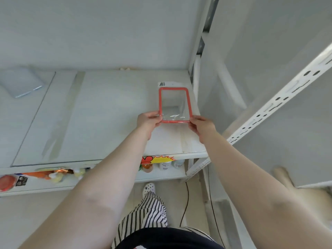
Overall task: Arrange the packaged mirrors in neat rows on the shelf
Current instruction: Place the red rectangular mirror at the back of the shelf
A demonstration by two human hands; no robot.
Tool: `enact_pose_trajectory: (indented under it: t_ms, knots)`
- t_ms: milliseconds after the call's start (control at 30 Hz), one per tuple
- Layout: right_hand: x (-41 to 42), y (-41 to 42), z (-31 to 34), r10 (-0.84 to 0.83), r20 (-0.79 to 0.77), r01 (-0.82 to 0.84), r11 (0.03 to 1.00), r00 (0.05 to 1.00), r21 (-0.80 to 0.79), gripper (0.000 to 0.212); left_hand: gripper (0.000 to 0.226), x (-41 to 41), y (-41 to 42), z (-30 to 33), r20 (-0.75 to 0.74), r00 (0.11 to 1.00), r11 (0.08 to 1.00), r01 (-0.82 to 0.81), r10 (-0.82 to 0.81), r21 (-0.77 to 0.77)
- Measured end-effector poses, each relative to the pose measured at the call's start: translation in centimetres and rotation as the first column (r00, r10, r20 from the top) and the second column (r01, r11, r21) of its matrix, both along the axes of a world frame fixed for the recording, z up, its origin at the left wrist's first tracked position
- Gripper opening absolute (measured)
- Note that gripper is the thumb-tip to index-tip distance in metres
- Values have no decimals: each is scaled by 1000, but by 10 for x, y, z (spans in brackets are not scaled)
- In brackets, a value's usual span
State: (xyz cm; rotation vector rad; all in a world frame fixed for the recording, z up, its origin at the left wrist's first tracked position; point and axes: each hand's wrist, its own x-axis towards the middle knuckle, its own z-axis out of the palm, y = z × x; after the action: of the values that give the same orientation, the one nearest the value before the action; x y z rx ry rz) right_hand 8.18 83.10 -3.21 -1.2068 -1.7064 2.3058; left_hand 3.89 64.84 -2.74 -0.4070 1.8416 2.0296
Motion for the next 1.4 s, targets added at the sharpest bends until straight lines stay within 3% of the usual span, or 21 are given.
enact_pose_trajectory:
  t_ms: [133, 300, 467, 567, 667, 933, 1033, 1167, 1400]
  knots:
    - [-39, 8, -14, -1, -19, 2, 999, 1000, 37, 24, 39, -34, 13, -19, -17, 1000, 998, -22, 21, -57]
    - [-75, 19, -38, 4, -5, -3, 996, 1000, 87, 8, 37, -74, 22, -49, -17, 1000, 990, 4, -7, -140]
    - [-99, 28, -59, 12, 0, -12, 965, 1000, 263, 14, 49, -95, 32, -62, -103, 992, 945, 30, -66, -325]
    - [-109, 30, -63, 15, 6, -16, 959, 1000, 283, 7, 62, -104, 41, -65, -158, 981, 928, 50, -116, -369]
    - [-120, 32, -66, -13, 0, 12, 951, 1000, 310, 13, 55, -113, 48, -68, -213, 968, 907, 29, -130, -420]
    - [-142, 36, -66, -9, 37, -7, 915, 999, 404, 18, 42, -132, 58, -69, -269, 953, 868, -14, -138, -496]
    - [-150, 37, -69, -7, 63, -21, 903, 998, 430, 9, 43, -136, 58, -70, -265, 957, 868, -28, -120, -495]
    - [-153, 40, -73, -3, 81, -33, 895, 997, 446, 26, 45, -138, 58, -73, -260, 956, 858, -20, -134, -513]
    - [-149, 39, -68, 11, 88, -51, 884, 996, 465, 15, 46, -138, 59, -73, -269, 952, 832, -29, -146, -555]
